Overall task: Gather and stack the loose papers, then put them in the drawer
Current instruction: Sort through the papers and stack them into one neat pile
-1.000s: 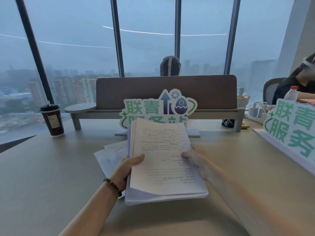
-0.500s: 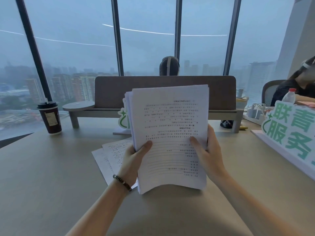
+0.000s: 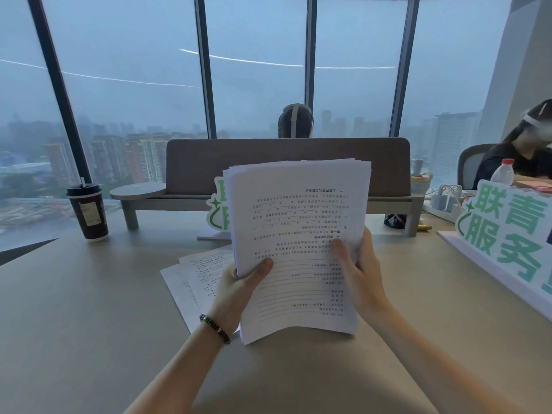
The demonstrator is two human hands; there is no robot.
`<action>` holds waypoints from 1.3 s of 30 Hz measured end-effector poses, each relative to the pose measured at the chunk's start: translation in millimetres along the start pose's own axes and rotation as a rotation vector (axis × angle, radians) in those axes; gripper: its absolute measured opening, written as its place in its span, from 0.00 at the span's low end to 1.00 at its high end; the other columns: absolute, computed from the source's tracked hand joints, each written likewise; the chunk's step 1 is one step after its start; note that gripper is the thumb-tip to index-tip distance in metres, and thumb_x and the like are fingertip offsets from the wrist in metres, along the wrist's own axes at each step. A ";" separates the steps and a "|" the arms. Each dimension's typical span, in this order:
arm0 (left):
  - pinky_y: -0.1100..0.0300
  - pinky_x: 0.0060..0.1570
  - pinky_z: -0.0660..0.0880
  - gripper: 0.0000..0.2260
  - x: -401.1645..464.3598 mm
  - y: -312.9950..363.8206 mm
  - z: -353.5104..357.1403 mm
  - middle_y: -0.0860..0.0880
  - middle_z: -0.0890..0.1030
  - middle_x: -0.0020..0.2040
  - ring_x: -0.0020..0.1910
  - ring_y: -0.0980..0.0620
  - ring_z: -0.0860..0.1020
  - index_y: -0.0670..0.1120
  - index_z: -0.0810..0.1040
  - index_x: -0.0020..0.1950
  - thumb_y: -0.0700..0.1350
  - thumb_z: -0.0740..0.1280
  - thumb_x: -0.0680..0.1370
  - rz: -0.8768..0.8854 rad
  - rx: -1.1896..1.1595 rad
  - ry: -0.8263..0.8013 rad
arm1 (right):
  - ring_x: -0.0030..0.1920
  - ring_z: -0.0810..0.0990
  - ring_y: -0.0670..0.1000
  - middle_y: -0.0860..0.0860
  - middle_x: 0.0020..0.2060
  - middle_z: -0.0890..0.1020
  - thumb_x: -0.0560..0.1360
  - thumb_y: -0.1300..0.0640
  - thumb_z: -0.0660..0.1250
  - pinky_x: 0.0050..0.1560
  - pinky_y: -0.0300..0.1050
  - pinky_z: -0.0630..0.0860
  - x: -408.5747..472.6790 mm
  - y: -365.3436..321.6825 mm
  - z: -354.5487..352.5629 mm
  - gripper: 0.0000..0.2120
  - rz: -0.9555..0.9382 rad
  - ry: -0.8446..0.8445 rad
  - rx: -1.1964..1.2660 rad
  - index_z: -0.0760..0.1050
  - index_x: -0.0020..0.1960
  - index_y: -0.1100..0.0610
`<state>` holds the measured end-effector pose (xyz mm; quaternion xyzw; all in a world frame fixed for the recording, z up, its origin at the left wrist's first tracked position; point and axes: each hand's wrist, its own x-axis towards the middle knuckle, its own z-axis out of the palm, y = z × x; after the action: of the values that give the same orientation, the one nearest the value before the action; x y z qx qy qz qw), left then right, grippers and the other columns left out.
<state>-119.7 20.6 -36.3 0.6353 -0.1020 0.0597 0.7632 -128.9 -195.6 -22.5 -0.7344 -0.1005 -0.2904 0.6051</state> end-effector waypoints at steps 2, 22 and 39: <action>0.45 0.53 0.80 0.10 0.5 -0.5 -0.7 0.43 0.86 0.51 0.52 0.42 0.84 0.41 0.83 0.55 0.43 0.71 0.75 -0.001 0.011 -0.007 | 0.54 0.79 0.33 0.35 0.58 0.77 0.80 0.46 0.63 0.45 0.29 0.77 -5.0 -1.8 2.0 0.24 0.000 -0.019 0.013 0.58 0.71 0.46; 0.53 0.45 0.83 0.09 14.9 8.0 -20.6 0.48 0.87 0.47 0.46 0.47 0.85 0.44 0.83 0.52 0.47 0.67 0.79 -0.076 0.199 -0.002 | 0.51 0.85 0.52 0.50 0.55 0.83 0.82 0.53 0.62 0.53 0.59 0.82 35.0 3.5 12.0 0.09 0.456 -0.150 0.045 0.69 0.62 0.50; 0.43 0.54 0.79 0.14 18.7 -7.3 -118.5 0.40 0.84 0.51 0.50 0.38 0.83 0.38 0.80 0.53 0.48 0.70 0.77 -0.352 0.116 0.326 | 0.67 0.74 0.55 0.53 0.69 0.74 0.79 0.49 0.64 0.67 0.49 0.70 46.8 46.0 56.6 0.23 0.491 -0.409 -0.584 0.70 0.72 0.55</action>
<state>-90.5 134.8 -59.3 0.6679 0.1380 0.0332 0.7306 -50.7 -162.9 -40.6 -0.9194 0.0459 -0.0026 0.3907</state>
